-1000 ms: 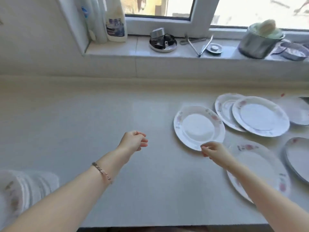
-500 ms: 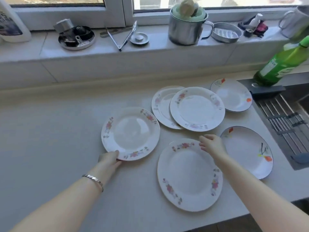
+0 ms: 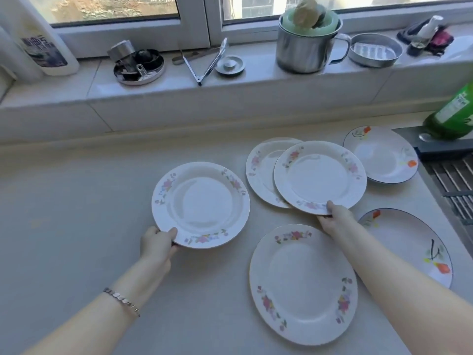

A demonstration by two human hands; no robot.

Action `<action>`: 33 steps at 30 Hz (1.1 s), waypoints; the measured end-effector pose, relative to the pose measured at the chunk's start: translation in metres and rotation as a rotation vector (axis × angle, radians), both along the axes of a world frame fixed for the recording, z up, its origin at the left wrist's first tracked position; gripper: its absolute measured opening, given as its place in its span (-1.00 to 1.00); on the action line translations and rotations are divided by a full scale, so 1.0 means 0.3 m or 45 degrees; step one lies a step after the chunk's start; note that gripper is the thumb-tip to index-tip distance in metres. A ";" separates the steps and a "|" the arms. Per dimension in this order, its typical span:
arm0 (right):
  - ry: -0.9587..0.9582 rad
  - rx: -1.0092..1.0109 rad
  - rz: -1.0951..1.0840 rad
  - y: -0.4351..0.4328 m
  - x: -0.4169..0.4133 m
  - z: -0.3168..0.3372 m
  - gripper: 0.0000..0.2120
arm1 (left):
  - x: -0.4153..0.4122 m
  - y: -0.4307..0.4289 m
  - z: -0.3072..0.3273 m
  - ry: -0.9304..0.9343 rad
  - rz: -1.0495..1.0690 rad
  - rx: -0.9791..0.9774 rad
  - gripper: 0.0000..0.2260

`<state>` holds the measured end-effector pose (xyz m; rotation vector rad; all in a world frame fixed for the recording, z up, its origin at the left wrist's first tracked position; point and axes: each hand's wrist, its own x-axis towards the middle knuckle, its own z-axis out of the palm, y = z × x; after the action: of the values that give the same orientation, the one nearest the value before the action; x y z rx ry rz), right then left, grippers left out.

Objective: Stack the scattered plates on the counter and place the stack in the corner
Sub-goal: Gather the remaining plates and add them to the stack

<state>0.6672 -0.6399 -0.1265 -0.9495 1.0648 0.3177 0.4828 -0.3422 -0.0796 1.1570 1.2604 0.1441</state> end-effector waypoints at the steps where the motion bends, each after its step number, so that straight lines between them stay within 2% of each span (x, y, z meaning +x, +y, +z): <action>1: -0.023 -0.039 0.029 -0.003 -0.010 0.004 -0.62 | -0.006 0.012 0.011 -0.038 0.008 -0.015 -0.81; 7: -0.164 -0.109 0.163 -0.007 -0.115 0.111 -0.65 | -0.083 0.091 0.097 -0.204 0.011 -0.036 -0.81; 12: -0.338 0.061 0.312 0.163 -0.219 0.251 -0.73 | -0.204 0.204 0.168 -0.254 0.084 -0.034 -0.82; 16: -0.427 0.194 0.508 0.398 -0.335 0.336 -0.72 | -0.373 0.329 0.236 -0.349 0.196 -0.037 -0.84; 20: -0.410 0.317 0.699 0.682 -0.484 0.385 -0.85 | -0.628 0.502 0.320 -0.423 0.348 0.040 -0.82; 27: -0.371 0.386 0.927 1.185 -0.839 0.390 -0.86 | -1.199 0.806 0.406 -0.458 0.575 0.178 -0.81; 33: -0.318 0.407 1.009 1.495 -1.115 0.381 -0.84 | -1.607 1.005 0.399 -0.432 0.695 0.142 -0.82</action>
<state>0.3326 -0.1914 -0.0124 -1.0525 0.3513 0.9621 0.0008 -0.0406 0.0402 0.8112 1.2426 0.7919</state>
